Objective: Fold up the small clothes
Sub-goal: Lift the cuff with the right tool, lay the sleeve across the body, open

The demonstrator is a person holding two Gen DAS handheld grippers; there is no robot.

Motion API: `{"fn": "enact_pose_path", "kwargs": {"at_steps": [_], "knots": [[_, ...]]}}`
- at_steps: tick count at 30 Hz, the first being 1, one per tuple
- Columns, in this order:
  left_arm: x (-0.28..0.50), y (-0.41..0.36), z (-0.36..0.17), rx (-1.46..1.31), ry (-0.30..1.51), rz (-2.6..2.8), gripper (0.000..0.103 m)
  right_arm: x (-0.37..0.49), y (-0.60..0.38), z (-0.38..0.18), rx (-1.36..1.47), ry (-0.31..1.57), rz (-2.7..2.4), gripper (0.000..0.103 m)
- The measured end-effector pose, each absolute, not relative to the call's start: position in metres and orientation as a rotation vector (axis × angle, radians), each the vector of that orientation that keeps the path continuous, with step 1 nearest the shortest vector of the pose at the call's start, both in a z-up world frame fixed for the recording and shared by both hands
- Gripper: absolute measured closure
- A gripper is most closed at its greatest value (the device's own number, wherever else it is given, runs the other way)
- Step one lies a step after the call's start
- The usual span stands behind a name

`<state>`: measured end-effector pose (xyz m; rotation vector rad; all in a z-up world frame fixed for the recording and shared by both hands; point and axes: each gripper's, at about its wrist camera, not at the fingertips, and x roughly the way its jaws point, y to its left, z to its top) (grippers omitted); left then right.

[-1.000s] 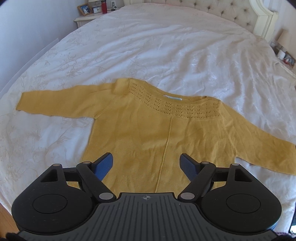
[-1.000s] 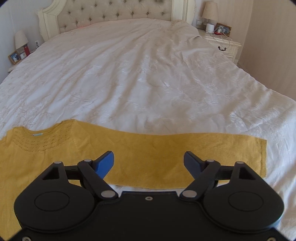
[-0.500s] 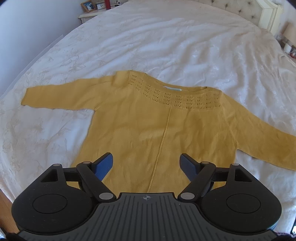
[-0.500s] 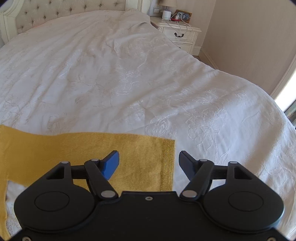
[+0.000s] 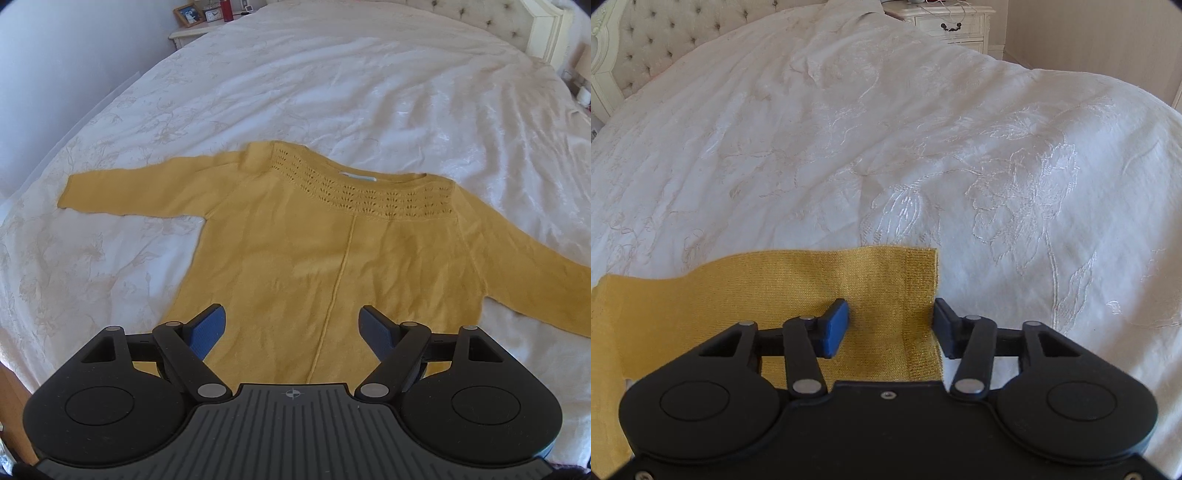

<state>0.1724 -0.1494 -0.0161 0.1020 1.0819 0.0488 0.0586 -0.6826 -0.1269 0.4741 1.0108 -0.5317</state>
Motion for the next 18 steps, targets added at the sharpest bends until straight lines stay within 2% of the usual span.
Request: {"fn": "enact_pose_path", "kwargs": {"at_steps": [1, 2, 3, 10, 18], "knots": [[0.172, -0.149, -0.017, 0.1, 1.085, 0.049, 0.024, 0.059, -0.682, -0.126, 0.482, 1.009, -0.521, 0.061], [0.172, -0.148, -0.018, 0.099, 1.087, 0.048, 0.024, 0.059, -0.681, -0.125, 0.495, 1.006, -0.504, 0.081], [0.172, -0.147, -0.019, 0.099, 1.089, 0.045, 0.024, 0.06, -0.681, -0.124, 0.509, 1.004, -0.488, 0.091], [0.172, -0.139, -0.022, 0.117, 1.067, 0.001, 0.024, 0.07, -0.655, -0.089, 0.496, 0.973, -0.494, 0.092], [0.185, -0.102, -0.034, 0.105, 1.081, -0.048, 0.024, 0.117, -0.569, -0.021, 0.511, 0.852, -0.35, 0.092]]}}
